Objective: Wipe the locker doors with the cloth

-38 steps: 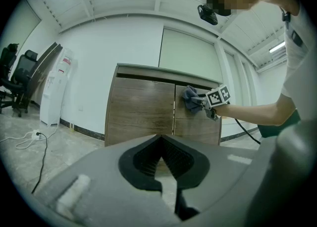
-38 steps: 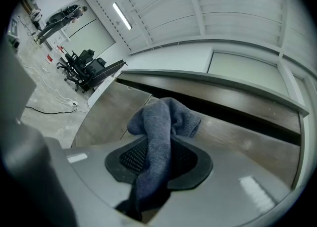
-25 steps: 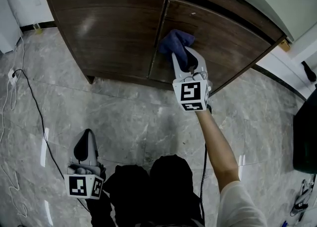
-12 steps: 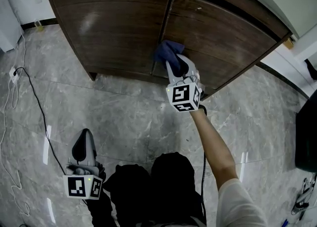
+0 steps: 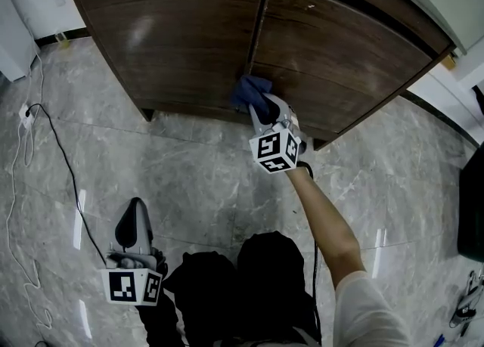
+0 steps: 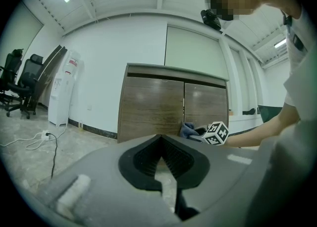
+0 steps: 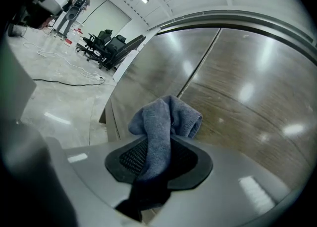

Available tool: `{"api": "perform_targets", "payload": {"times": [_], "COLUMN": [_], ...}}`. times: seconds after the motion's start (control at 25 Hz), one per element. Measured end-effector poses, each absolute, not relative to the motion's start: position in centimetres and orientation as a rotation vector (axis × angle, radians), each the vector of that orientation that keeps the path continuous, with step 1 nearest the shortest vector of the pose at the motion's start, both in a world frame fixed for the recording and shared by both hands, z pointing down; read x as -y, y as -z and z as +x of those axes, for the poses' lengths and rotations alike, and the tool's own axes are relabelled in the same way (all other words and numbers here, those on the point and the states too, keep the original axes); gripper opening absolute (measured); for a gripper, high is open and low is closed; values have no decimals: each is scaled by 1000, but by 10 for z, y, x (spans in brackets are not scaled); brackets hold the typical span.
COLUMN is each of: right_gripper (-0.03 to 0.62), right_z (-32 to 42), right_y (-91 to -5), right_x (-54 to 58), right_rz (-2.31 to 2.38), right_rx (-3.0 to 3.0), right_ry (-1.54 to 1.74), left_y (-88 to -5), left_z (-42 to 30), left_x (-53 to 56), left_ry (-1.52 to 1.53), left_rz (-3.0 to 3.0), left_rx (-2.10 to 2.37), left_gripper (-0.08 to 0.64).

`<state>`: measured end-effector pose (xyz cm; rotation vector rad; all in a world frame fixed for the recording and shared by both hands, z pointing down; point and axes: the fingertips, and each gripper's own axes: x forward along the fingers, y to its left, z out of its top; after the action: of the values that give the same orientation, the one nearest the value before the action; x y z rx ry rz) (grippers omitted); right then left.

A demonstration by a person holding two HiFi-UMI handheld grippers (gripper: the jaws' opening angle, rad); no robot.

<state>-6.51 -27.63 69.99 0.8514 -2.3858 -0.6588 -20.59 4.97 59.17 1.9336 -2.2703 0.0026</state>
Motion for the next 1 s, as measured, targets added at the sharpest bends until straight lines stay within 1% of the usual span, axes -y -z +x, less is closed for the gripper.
{"api": "perform_targets", "payload": {"times": [0.6,0.8,1.0], "right_gripper": [115,114,114], "right_z": [-98,-108,-118], "right_y": [-772,-767,-740], "right_x": [266,264,263], "right_rz": [726,715,729], "right_rx": [2332,2344,2368], "right_ry": [544,523,550], "left_y": [-597,-595,-593], "left_z": [-213,-217,-216], "left_x": [-50,-52,-52], "left_ry": [-23,-17,-6], "left_rz": [1901,1891,1894], "left_rx": [2282,2294,2295], "left_gripper": [0,0,0]}}
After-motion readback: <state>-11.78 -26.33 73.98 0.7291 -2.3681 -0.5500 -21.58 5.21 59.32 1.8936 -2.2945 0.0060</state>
